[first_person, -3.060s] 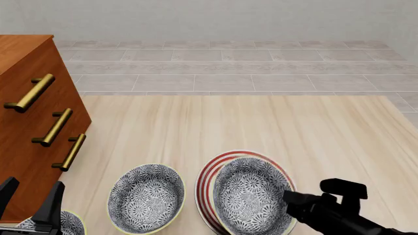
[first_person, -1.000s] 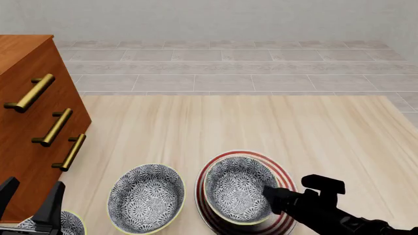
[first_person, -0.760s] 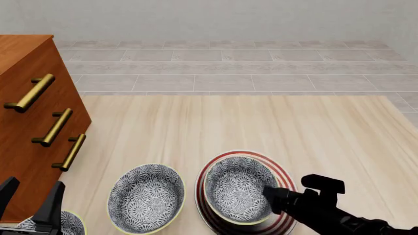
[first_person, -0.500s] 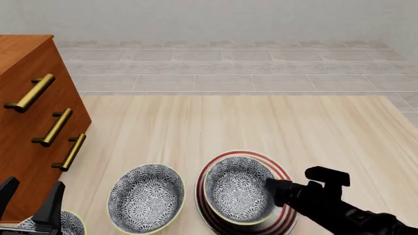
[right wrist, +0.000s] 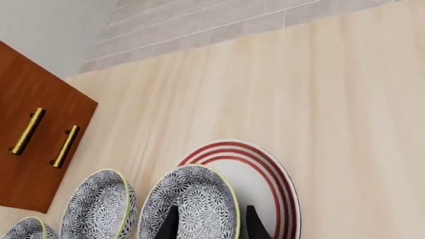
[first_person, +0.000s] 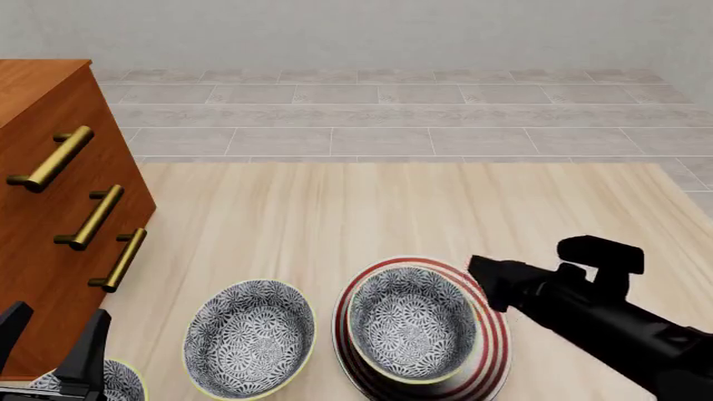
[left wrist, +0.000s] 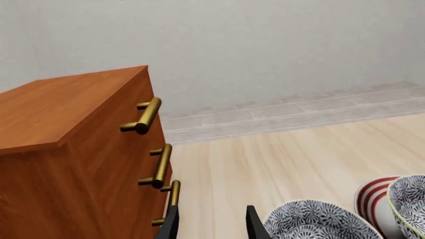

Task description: Pick up the bowl and put it in the front on the plate.

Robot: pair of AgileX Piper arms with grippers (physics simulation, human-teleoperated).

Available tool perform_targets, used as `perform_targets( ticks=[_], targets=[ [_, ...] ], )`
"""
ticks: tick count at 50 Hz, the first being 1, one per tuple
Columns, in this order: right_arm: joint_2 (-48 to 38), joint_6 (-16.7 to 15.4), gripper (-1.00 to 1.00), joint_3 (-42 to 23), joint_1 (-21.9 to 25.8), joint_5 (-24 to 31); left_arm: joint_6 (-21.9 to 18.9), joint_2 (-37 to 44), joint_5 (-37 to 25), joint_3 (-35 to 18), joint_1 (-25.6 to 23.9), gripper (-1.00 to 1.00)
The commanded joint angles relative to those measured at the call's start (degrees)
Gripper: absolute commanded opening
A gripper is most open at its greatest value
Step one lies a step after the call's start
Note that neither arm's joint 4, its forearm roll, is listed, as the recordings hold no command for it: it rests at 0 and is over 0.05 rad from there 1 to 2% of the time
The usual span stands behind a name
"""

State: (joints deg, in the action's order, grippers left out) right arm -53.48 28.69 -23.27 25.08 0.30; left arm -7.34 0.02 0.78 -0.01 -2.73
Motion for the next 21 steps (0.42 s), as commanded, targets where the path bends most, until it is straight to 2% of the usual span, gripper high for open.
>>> perform_targets(
  ticks=[1, 14, 16, 17, 21],
  targets=[
    [5.6, -1.8, 1.0, -5.5, 0.0, 7.4, -0.6, 0.0, 0.1, 0.0, 0.0, 1.0],
    [9.5, -1.9, 1.0, -5.5, 0.4, 8.8, -0.6, 0.0, 0.2, 0.0, 0.2, 1.0],
    [10.8, -2.9, 1.0, -7.1, -0.8, 9.9, -0.6, 0.0, 0.3, 0.0, 0.2, 1.0],
    [12.1, -2.2, 1.0, -7.5, -0.6, 10.6, -0.6, 0.0, 0.3, 0.0, 0.2, 1.0],
    [14.6, -2.7, 1.0, -9.9, -1.2, 13.3, -0.7, 0.0, 0.2, 0.0, 0.2, 1.0]
  ],
)
